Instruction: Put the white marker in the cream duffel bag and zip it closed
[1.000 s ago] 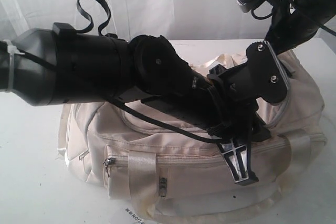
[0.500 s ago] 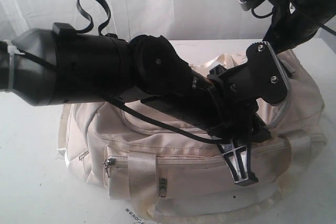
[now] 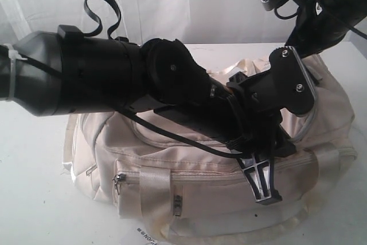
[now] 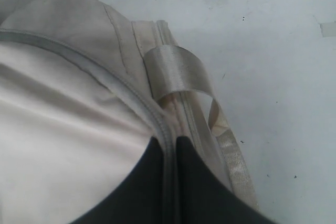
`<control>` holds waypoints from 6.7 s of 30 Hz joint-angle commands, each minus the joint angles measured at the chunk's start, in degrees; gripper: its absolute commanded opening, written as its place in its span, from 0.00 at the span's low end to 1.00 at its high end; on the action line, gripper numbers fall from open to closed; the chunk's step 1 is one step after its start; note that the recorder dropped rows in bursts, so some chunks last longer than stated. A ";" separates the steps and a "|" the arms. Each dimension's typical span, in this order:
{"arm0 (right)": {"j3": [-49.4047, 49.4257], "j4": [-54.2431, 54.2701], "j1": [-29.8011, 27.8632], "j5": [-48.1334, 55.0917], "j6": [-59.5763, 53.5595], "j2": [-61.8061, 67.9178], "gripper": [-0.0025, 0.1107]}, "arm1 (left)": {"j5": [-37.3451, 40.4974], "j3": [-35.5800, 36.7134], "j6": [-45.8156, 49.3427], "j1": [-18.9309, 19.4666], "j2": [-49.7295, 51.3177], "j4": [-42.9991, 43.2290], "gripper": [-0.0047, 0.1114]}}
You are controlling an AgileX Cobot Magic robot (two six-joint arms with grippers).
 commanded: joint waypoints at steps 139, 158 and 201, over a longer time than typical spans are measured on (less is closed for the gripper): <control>52.71 29.18 -0.70 -28.96 6.09 -57.75 0.33 | 7.84 0.37 -15.37 16.82 -10.65 1.73 0.41; 55.54 31.60 -0.70 -29.04 7.07 -61.43 0.33 | 5.61 0.37 -15.78 16.87 -12.78 3.03 0.41; 65.93 31.50 -4.83 -28.49 7.07 -82.01 0.33 | 10.77 0.37 -17.87 18.71 -15.34 3.63 0.41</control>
